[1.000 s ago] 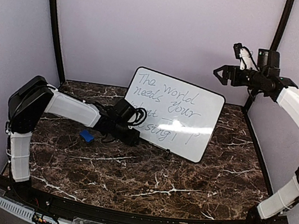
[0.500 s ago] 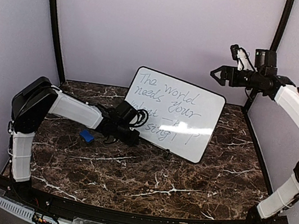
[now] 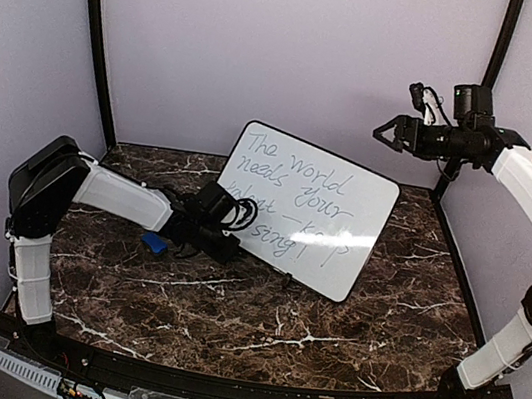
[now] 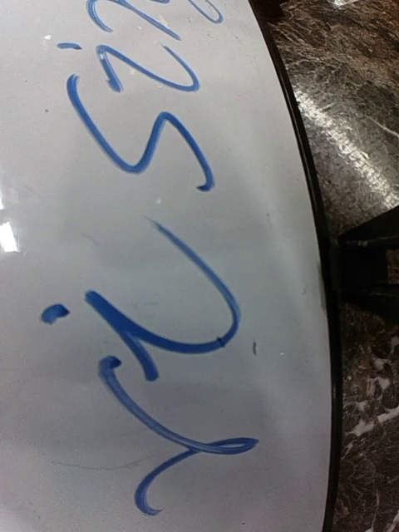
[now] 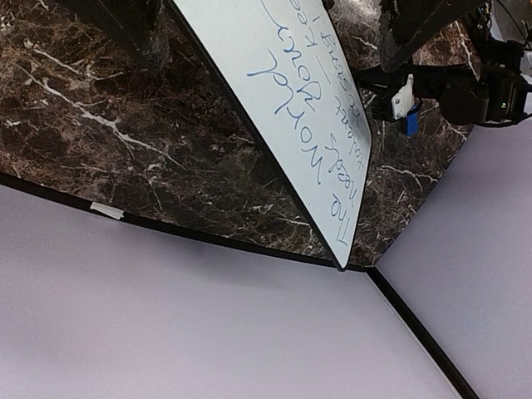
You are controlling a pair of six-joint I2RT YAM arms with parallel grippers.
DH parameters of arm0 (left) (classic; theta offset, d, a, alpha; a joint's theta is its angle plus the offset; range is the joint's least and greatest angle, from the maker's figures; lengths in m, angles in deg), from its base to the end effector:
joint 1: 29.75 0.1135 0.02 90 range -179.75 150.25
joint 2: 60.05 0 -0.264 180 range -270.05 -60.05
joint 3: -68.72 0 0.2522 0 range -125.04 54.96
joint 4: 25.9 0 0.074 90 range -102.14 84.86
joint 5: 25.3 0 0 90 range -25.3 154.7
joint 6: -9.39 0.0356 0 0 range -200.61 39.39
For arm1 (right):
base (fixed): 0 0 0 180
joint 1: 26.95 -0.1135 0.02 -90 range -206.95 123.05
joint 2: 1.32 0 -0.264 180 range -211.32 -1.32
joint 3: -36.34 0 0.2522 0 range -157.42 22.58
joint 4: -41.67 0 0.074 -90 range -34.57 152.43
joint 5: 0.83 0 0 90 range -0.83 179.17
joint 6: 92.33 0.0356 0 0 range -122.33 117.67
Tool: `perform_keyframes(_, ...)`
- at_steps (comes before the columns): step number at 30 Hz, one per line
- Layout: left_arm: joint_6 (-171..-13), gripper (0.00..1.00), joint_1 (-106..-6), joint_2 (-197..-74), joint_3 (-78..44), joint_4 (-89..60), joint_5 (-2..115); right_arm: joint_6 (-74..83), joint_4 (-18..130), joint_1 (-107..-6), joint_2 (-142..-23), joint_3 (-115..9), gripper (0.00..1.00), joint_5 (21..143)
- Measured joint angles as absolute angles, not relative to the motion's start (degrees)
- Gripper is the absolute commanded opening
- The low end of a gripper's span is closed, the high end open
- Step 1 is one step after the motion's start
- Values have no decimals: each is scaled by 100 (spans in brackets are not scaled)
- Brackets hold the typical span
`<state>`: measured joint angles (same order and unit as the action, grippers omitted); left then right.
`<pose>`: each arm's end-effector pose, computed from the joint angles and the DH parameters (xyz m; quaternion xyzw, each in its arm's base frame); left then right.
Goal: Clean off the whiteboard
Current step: Move the whiteboard to the center of the board.
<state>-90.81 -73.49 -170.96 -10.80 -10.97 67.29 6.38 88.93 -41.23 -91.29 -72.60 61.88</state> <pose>0.2938 -0.2790 0.1495 0.2597 0.8909 -0.1500 0.3410 0.3365 0.1025 0.4094 -0.1614 0.8274 0.2978 0.4480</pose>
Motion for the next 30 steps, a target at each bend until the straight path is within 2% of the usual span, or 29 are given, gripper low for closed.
perform_keyframes(6,-8814,0,-7450,-16784,-833,-1005,6691,666,9509,-4436,-9109,-7793,83,6457)
perform_keyframes(22,-8215,0,-7612,-16296,330,-2059,6110,502,9791,-4925,-9177,-7461,75,5976)
perform_keyframes(30,-7929,4,-7614,-16259,501,-2378,6071,457,9798,-5026,-9260,-7336,76,5840)
